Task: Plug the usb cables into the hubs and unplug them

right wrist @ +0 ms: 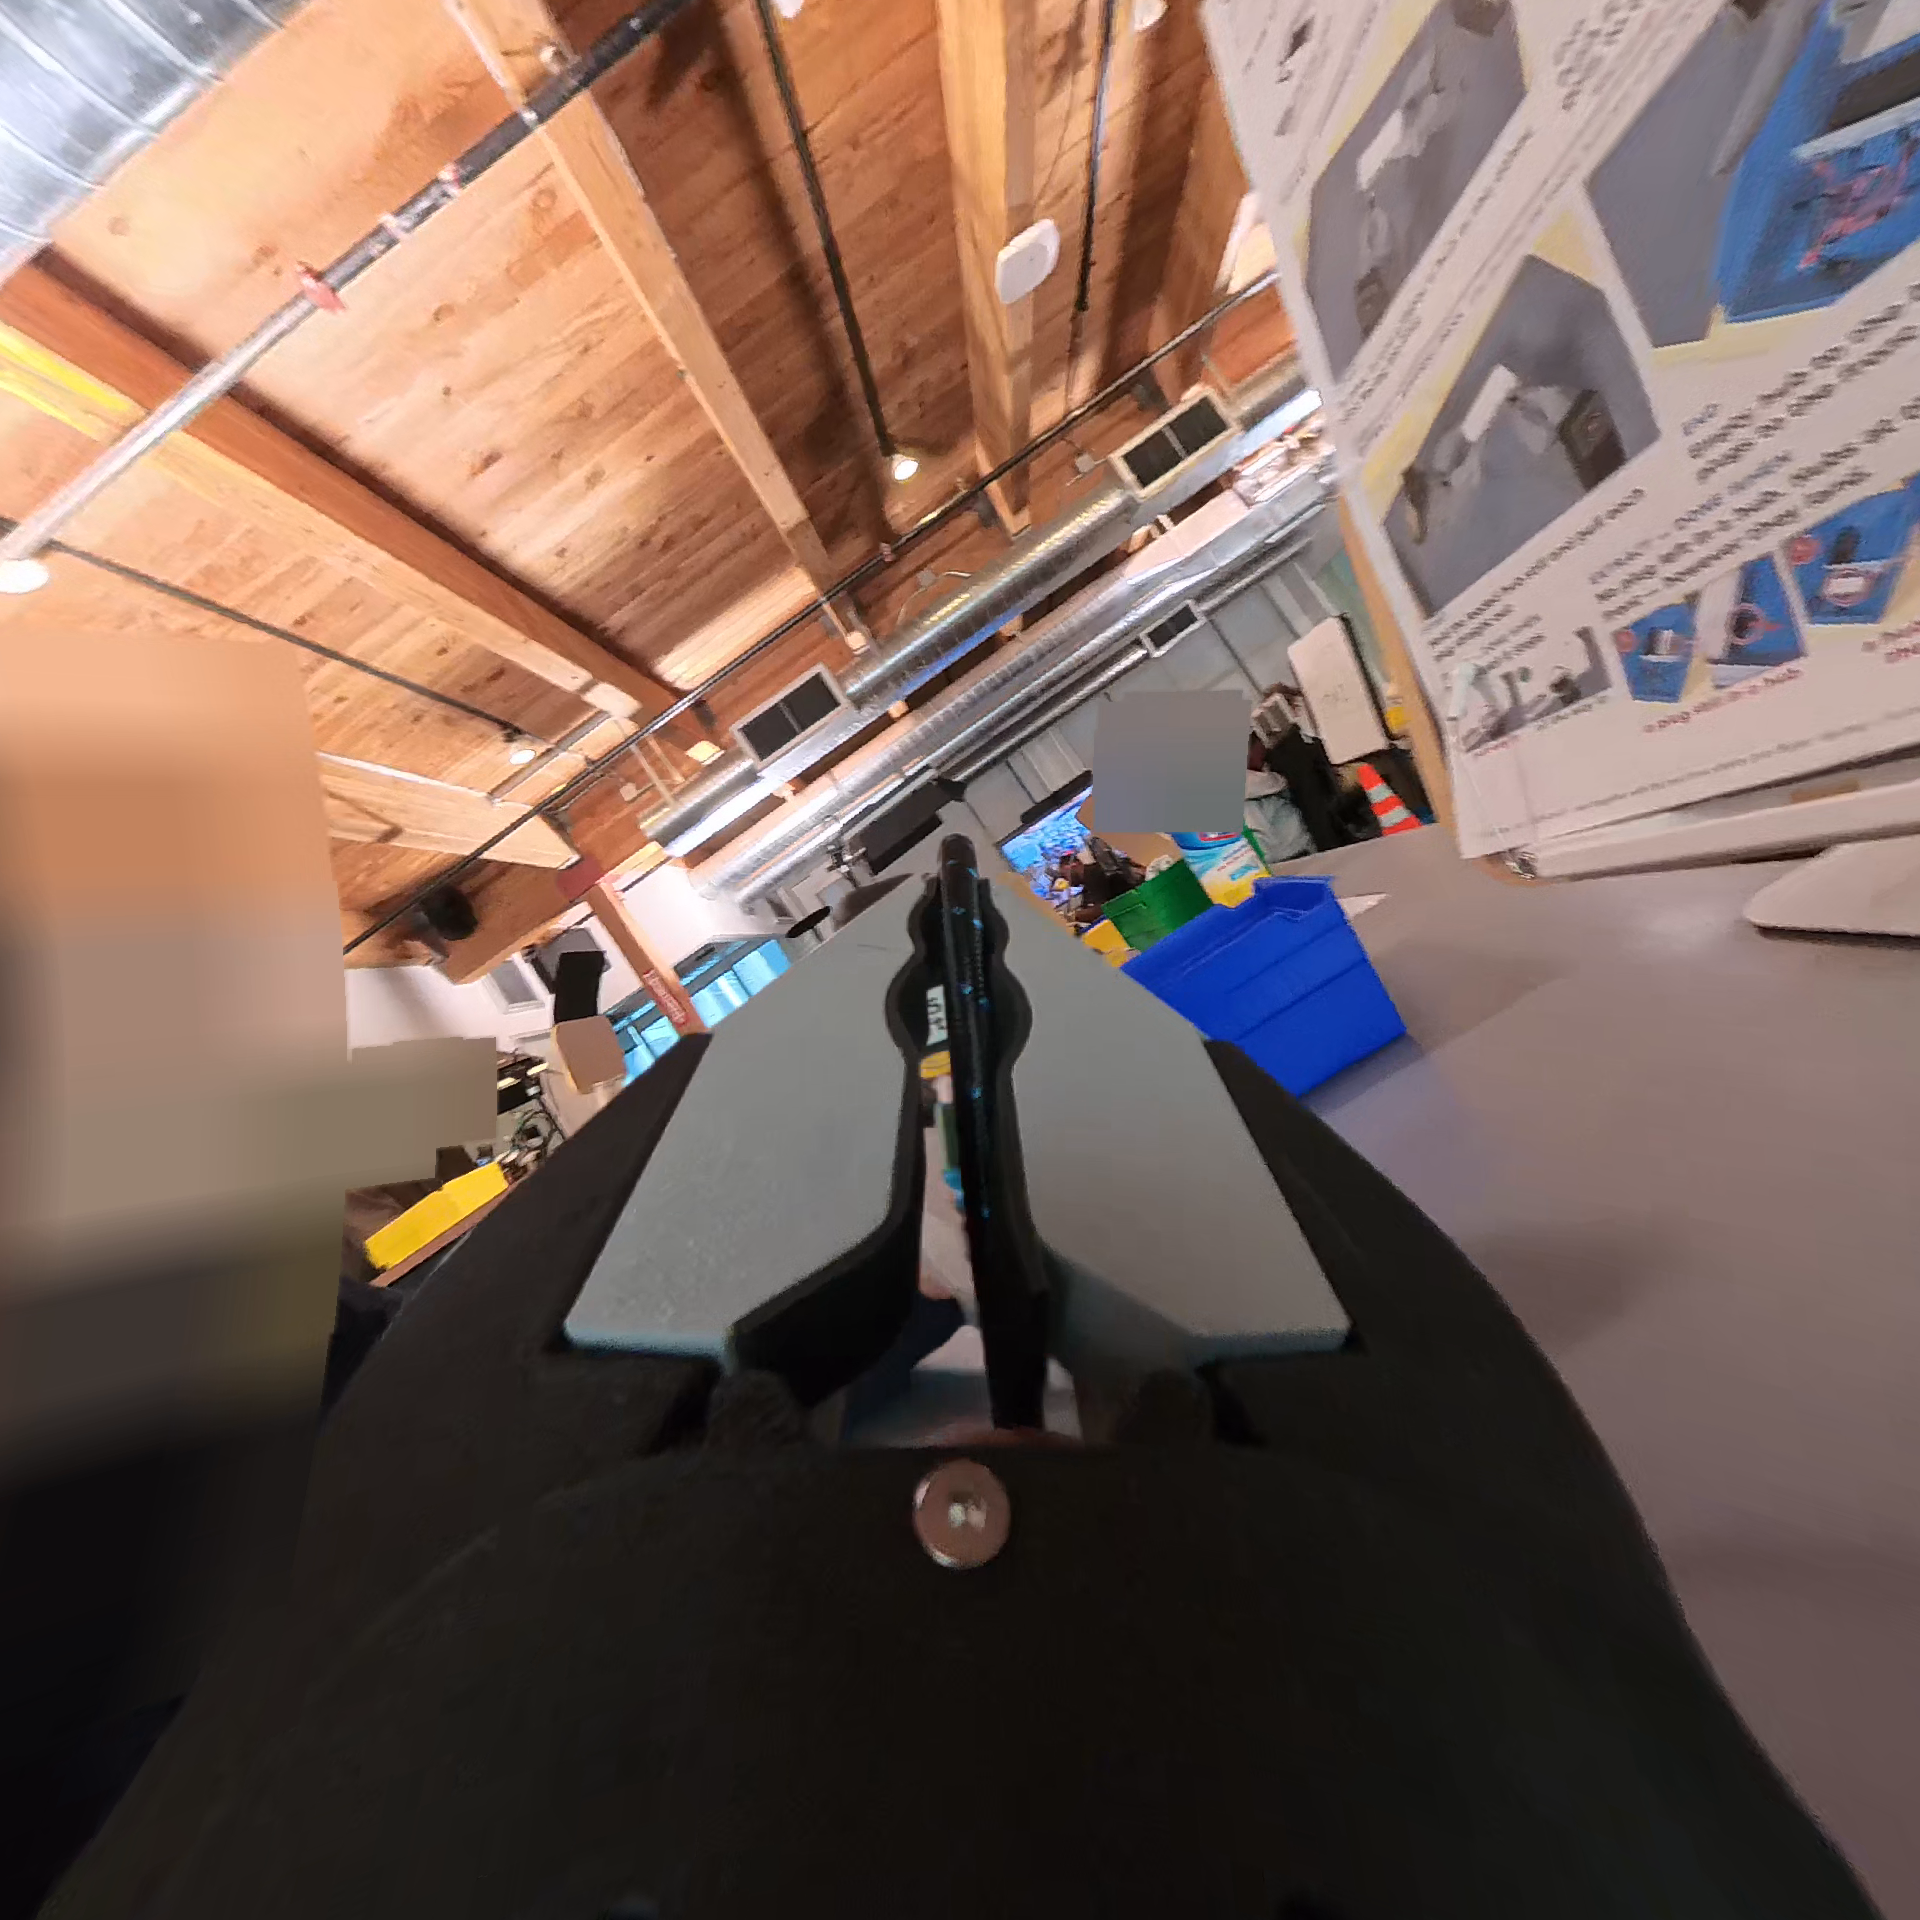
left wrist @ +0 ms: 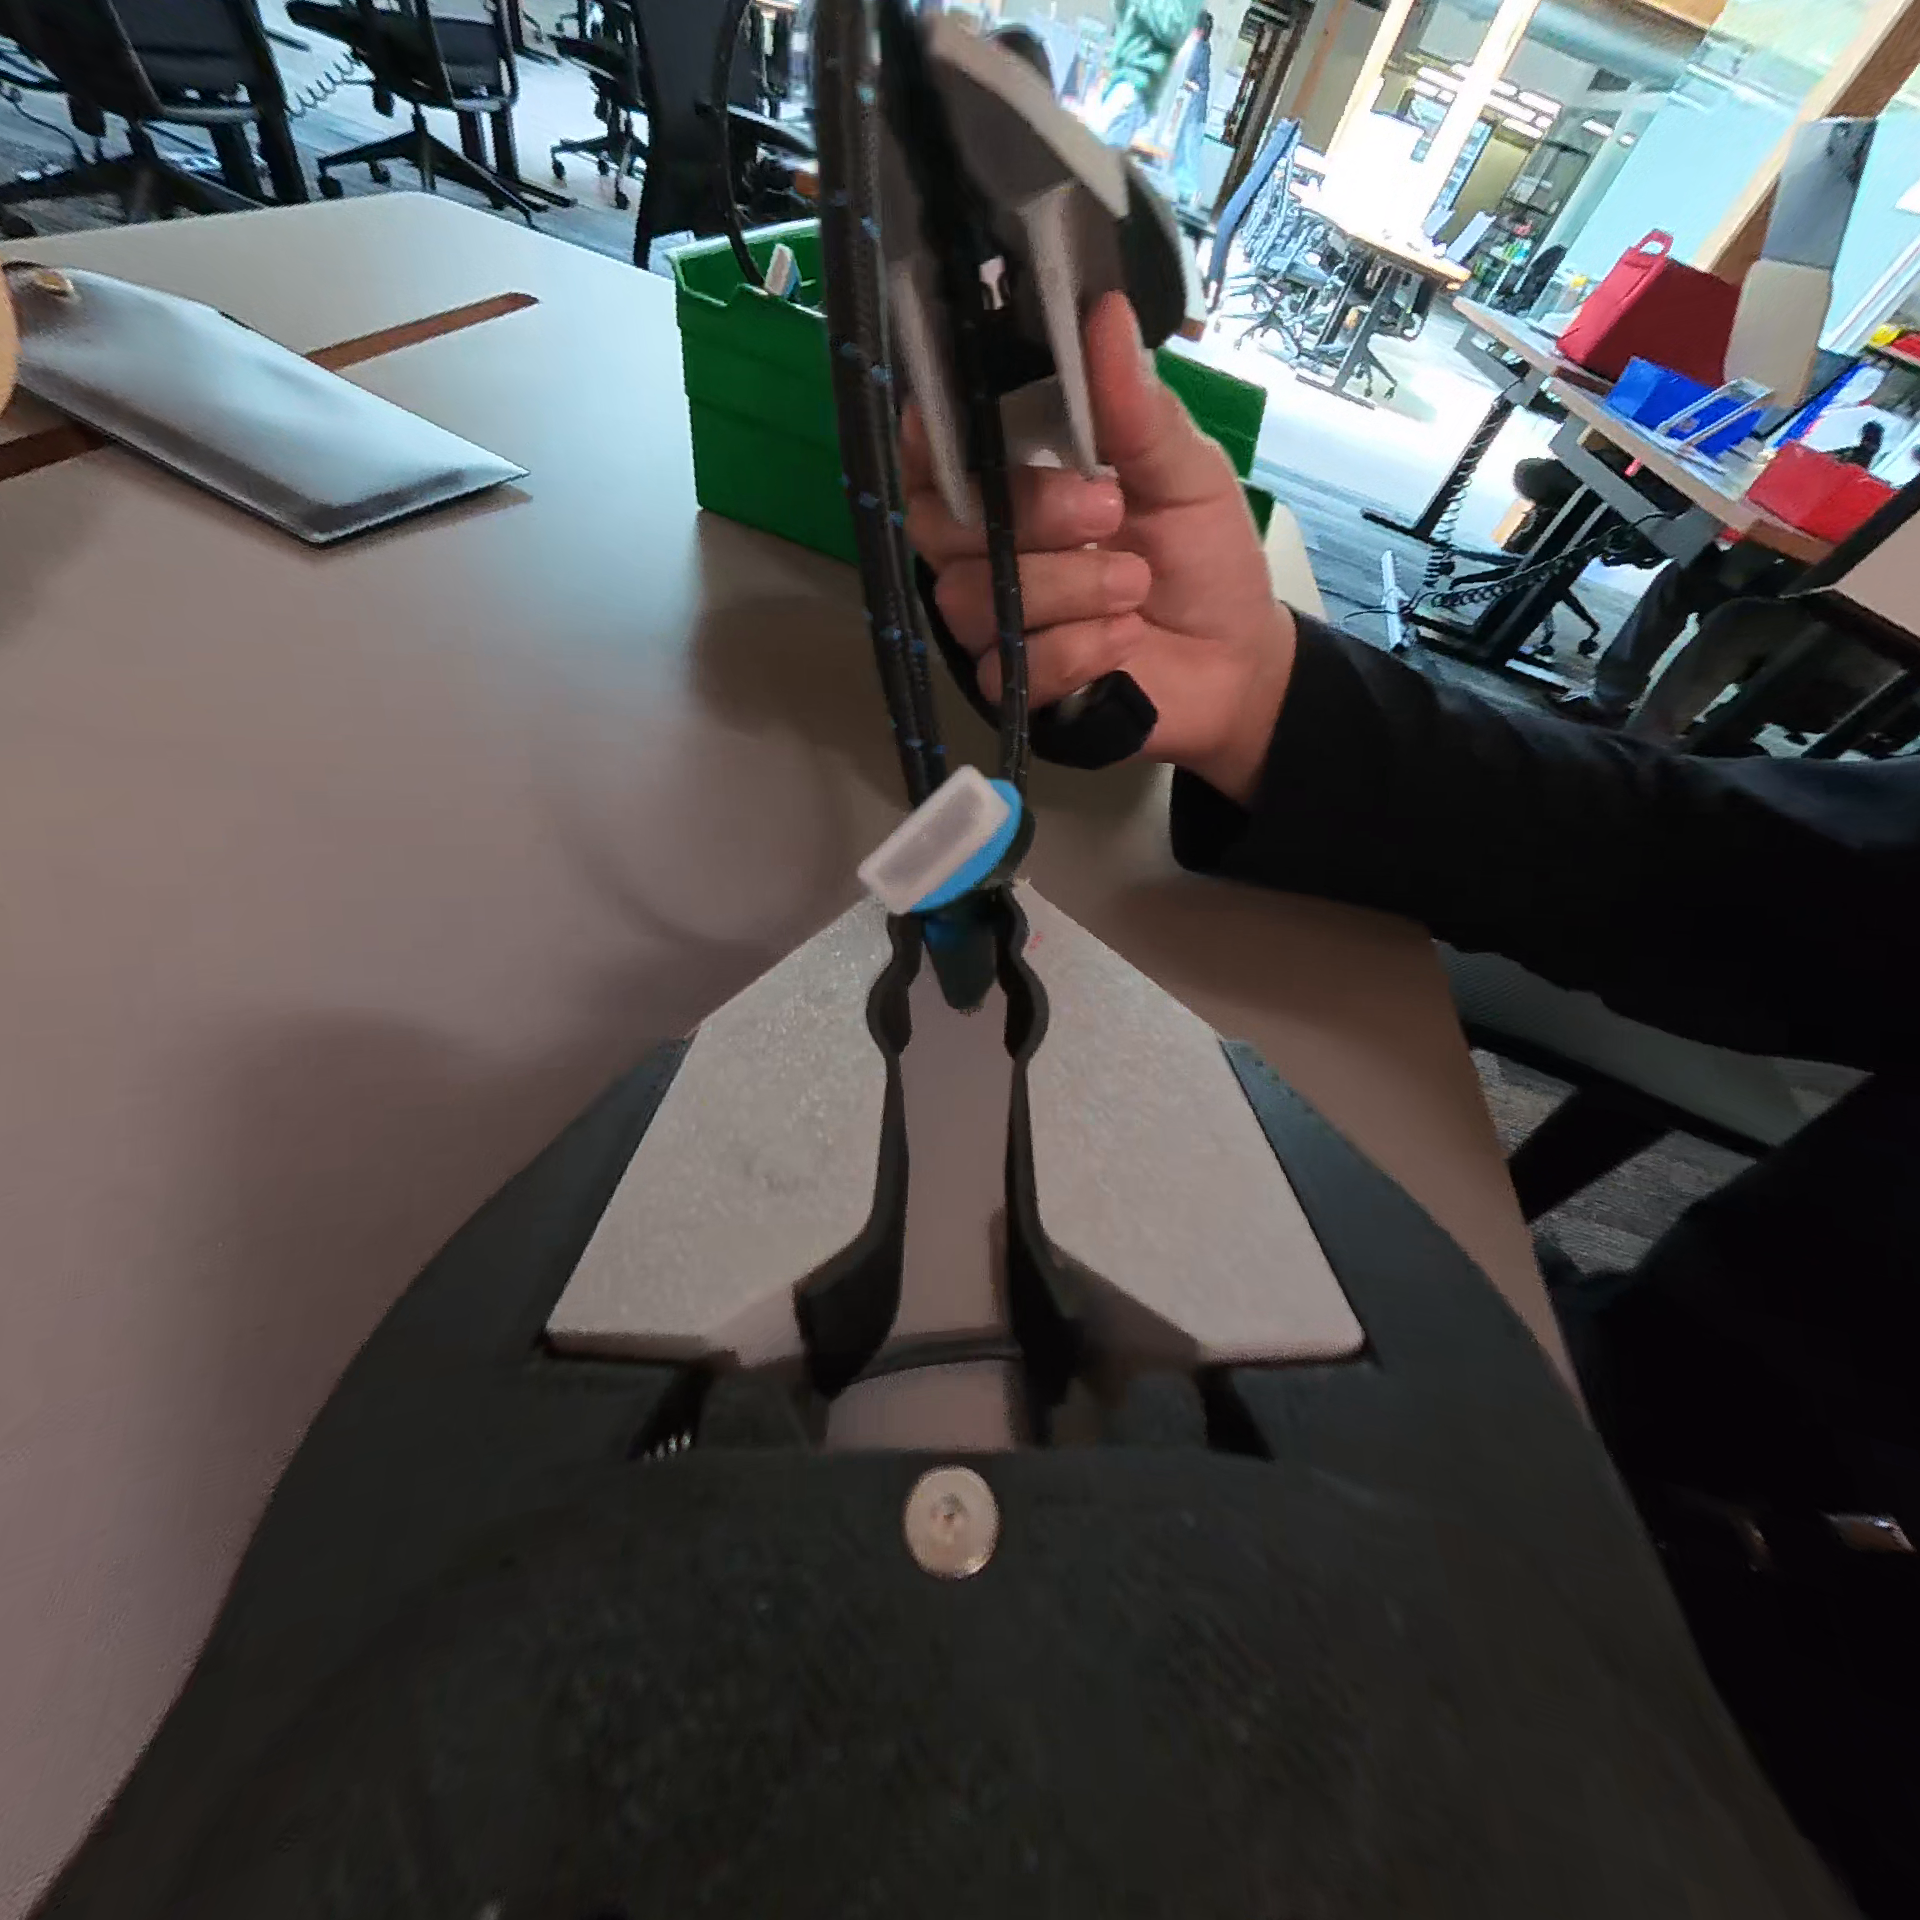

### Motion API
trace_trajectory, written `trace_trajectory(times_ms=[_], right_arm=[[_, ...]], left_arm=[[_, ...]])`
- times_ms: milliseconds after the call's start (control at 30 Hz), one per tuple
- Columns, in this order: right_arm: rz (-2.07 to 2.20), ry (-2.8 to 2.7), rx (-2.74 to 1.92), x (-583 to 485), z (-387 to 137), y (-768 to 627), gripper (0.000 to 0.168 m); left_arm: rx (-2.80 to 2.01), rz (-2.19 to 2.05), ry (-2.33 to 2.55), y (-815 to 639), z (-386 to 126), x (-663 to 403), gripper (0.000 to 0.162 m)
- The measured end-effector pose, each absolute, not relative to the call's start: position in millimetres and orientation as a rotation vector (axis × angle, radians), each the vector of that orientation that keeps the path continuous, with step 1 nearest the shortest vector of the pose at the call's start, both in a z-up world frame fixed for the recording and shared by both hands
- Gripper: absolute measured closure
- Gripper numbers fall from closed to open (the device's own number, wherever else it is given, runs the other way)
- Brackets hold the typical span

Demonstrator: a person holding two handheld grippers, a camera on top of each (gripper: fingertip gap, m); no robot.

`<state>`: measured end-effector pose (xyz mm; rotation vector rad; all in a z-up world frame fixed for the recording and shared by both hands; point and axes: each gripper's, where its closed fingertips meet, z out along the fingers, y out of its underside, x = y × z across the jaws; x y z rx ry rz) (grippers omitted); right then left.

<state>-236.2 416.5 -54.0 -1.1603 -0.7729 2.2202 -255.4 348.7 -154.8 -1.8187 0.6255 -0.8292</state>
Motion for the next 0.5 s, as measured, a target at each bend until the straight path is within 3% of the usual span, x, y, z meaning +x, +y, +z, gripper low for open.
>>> trace_trajectory(times_ms=[133, 267, 500], right_arm=[[2.087, -0.691, -1.38, -245, -78, 442, 0.158], [1.709, -0.735, -1.642, -246, -116, 471, 0.137], [1.702, -0.985, -1.552, -260, -110, 431, 0.128]], left_arm=[[-1.791, -0.953, 0.538, 347, -143, -256, 0.152], [-1.79, -0.994, 0.382, 357, -141, -277, 0.153], [-1.773, -0.987, 0.266, 365, -140, -297, 0.154]])
